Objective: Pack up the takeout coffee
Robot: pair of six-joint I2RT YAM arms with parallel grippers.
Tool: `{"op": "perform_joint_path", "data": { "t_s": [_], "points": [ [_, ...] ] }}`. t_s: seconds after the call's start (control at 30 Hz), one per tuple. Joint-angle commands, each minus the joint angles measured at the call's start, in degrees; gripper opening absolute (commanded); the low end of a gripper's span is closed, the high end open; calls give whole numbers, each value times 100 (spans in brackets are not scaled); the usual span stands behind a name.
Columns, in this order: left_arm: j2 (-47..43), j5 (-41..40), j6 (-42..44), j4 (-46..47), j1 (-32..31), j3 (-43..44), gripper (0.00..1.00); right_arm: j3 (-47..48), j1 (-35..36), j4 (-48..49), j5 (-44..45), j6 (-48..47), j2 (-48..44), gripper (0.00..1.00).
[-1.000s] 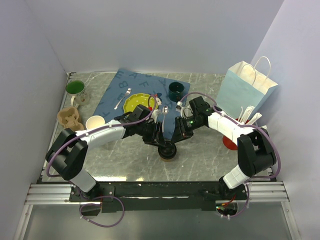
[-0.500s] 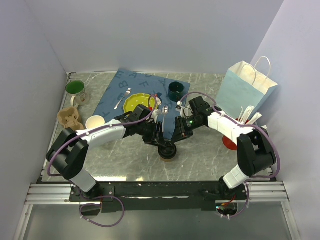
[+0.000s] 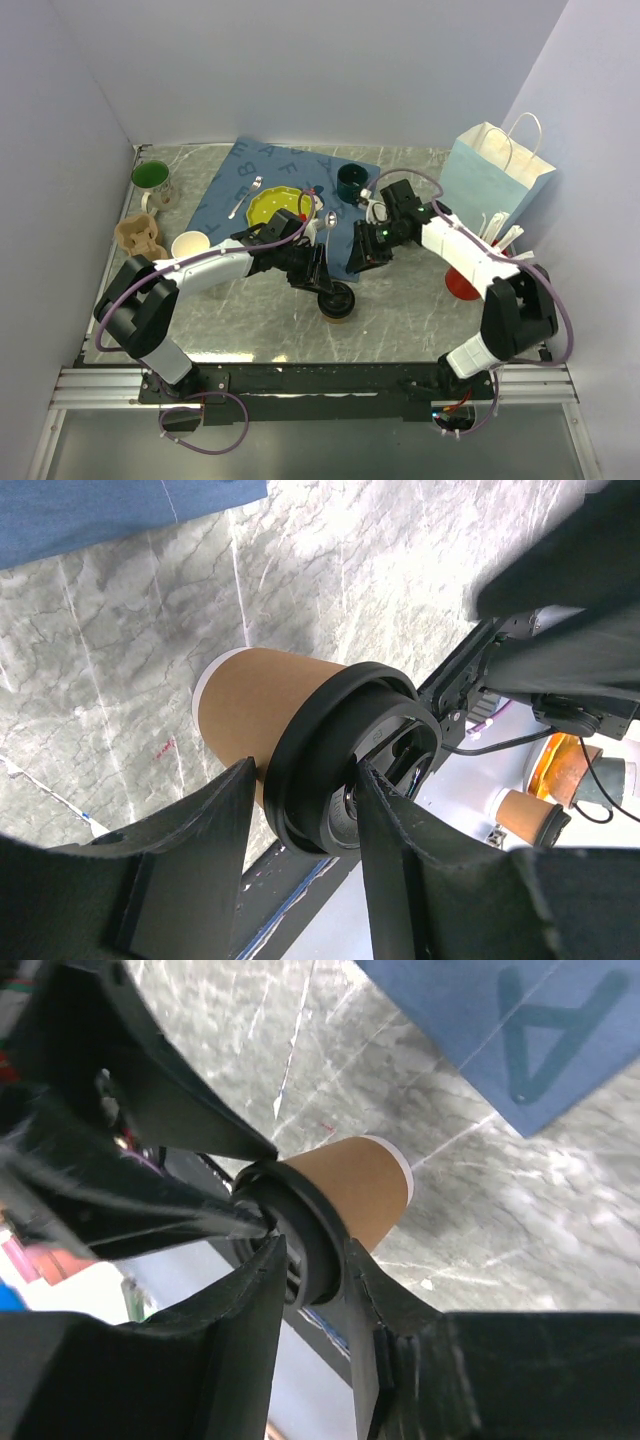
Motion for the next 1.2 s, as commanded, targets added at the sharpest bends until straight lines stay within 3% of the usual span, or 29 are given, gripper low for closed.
{"op": "perform_joint_path", "data": {
  "t_s": [0.0, 0.17, 0.43, 0.67, 1.17],
  "points": [
    [458, -1090, 293, -680, -78, -349, 49, -212, -9, -364, 408, 432, -865, 36],
    [467, -1091, 302, -715, -87, -323, 49, -996, 623, 478, 793, 529, -1963, 34],
    [432, -1002, 285, -662, -87, -384, 49, -1585, 2002, 1156, 1839, 1180, -2404, 34],
    [494, -967, 320, -654, -87, -410, 49, -2043, 2355, 2000, 1840, 698, -2414, 35],
    [511, -932, 267, -584, -87, -454, 49, -2201, 2610, 1940, 2481, 582, -2001, 33]
  ]
}}
